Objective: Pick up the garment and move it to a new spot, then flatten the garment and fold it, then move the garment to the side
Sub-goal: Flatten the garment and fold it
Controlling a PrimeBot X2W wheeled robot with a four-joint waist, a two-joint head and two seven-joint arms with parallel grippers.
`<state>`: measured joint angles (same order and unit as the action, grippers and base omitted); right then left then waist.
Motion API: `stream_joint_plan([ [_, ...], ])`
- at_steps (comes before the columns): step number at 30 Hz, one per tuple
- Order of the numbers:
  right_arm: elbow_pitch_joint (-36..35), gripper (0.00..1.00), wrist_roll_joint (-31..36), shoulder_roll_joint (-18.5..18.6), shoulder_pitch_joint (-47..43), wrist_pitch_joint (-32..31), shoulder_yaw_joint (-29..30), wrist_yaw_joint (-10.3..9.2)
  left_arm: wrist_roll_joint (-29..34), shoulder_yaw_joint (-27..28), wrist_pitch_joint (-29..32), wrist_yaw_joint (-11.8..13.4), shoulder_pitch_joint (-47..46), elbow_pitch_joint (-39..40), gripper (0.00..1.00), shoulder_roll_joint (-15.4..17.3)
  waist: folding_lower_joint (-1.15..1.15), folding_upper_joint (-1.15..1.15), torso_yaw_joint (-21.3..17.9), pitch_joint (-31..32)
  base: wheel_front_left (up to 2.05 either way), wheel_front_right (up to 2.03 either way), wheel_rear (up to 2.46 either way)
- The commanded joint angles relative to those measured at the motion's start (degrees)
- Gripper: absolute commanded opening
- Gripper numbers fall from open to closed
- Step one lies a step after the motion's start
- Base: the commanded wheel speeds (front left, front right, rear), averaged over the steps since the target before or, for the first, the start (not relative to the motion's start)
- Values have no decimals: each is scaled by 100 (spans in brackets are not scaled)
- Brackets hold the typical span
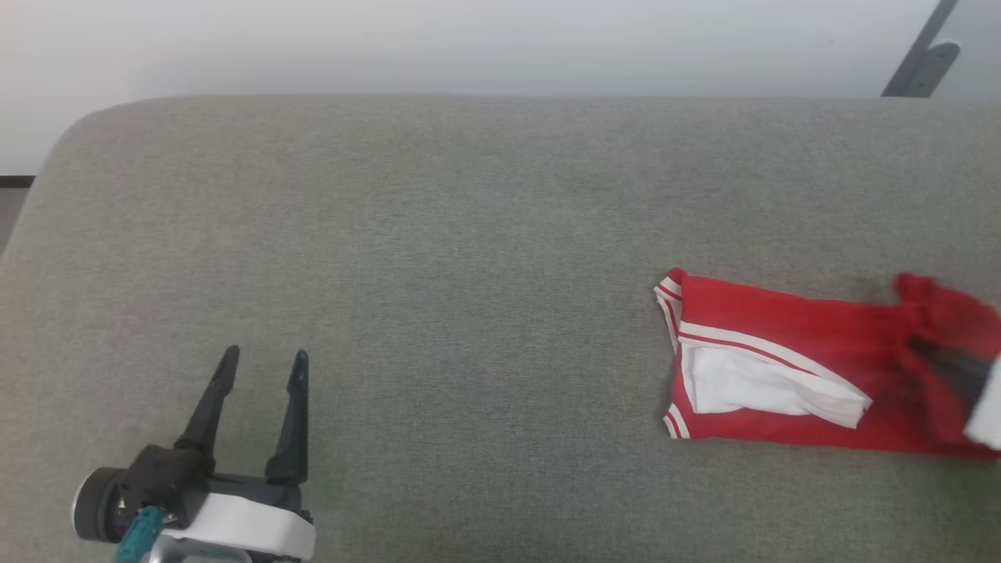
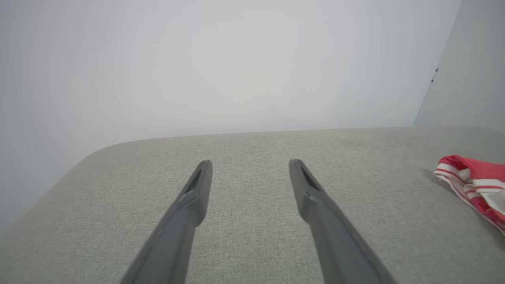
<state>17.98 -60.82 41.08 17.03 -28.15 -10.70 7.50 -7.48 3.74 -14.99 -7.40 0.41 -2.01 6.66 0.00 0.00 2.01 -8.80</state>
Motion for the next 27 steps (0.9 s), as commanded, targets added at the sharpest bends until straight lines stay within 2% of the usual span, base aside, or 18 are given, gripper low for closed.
stream_joint_plan([
  [1, -249, 0, 76, -111, -105, -108, -12, -4, -39, -44, -25, -9, 52, 29, 100, -12, 0, 0, 44, 23, 0, 0, 0],
  [2, -599, 0, 172, -260, -190, -247, -31, -4, -62, -98, -25, -9, 40, 46, 100, -19, 0, 0, 90, 34, 0, 0, 0],
  [6, -1157, 0, 397, -665, -313, -604, -141, -4, -166, -231, -25, -9, 18, 43, 100, -23, 0, 0, 192, 50, 0, 0, 0],
  [13, -1481, 0, 917, -1334, -178, -920, -306, -4, -230, -401, -26, -9, -93, 26, 100, 14, 0, 0, 415, -5, 0, 0, 0],
  [19, -1361, 0, 1270, -1595, -56, -915, -328, -4, -345, -483, -25, -9, -231, 35, 100, 3, 0, 0, 551, -110, 0, 0, 0],
  [27, -986, 0, 1566, -1691, 15, -677, -396, -4, -456, -523, -25, -9, -318, -62, 100, 84, 0, 0, 577, -191, 0, 0, 0],
])
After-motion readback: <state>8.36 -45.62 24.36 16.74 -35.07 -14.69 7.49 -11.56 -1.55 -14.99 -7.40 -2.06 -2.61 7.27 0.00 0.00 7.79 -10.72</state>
